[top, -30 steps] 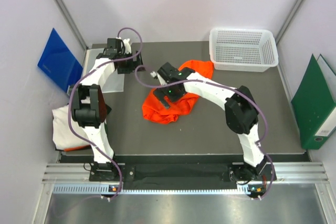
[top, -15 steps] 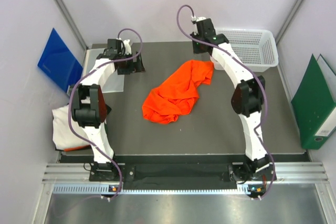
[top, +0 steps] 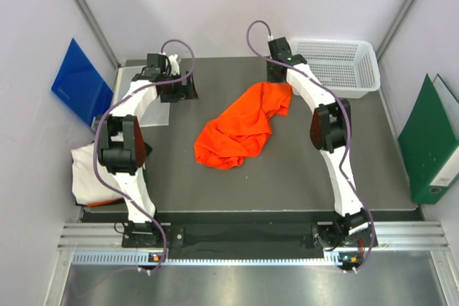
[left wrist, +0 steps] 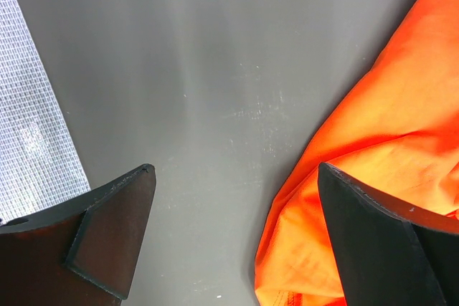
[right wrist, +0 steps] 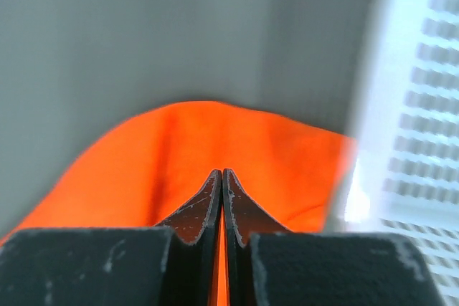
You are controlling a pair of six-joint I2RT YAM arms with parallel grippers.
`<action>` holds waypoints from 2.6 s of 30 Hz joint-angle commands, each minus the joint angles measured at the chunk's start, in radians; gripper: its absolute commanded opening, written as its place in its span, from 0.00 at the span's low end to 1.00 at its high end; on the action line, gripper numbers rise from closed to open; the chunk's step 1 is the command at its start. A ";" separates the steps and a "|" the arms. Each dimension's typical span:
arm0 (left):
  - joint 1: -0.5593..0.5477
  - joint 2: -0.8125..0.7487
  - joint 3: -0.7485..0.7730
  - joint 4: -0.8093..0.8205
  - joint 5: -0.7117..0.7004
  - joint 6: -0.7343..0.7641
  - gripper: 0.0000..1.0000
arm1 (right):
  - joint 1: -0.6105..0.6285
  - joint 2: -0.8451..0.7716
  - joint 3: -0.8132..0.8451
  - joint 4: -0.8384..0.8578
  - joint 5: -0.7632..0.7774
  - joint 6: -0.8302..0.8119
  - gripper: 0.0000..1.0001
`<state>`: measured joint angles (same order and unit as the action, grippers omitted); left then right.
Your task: Fold and stack the t-shirts
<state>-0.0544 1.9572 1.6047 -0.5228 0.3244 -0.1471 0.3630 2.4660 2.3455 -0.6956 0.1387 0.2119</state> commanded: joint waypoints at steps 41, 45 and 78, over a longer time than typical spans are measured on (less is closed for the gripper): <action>-0.064 0.089 0.113 -0.113 0.222 -0.184 0.99 | -0.085 -0.545 -0.605 0.021 -0.232 0.092 0.83; -0.159 0.092 0.175 -0.275 0.077 0.005 0.99 | -0.078 -0.582 -0.704 0.005 -0.313 0.115 0.83; -0.641 0.083 0.078 -0.401 -0.586 0.015 0.00 | -0.033 -0.687 -0.971 0.015 -0.527 0.199 0.80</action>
<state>-0.6952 2.0399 1.6894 -0.9031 -0.1738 -0.1051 0.3252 1.8660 1.3926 -0.6823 -0.3790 0.4129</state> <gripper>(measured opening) 0.163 0.798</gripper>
